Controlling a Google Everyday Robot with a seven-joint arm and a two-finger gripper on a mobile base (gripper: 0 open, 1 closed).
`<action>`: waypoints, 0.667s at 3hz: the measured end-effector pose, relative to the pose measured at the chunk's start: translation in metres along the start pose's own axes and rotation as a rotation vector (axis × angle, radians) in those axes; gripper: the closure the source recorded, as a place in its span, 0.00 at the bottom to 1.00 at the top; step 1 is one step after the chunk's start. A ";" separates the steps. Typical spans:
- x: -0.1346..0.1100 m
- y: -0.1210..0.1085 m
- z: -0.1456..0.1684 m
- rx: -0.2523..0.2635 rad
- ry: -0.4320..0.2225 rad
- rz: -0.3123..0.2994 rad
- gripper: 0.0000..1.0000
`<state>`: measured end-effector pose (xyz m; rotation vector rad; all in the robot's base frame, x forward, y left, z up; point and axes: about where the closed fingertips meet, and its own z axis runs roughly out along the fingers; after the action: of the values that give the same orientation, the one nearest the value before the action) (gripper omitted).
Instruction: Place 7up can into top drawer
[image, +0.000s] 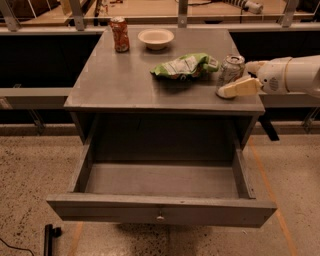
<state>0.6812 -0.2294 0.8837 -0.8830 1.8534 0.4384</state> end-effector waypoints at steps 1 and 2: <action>0.002 -0.015 0.016 0.022 -0.039 0.012 0.42; -0.002 -0.020 0.018 0.007 -0.053 -0.013 0.65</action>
Offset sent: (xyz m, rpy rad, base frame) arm 0.0235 -0.0068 0.0017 0.0189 -0.0572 0.0624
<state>0.7079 -0.2310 0.8790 -0.8703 1.7987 0.4432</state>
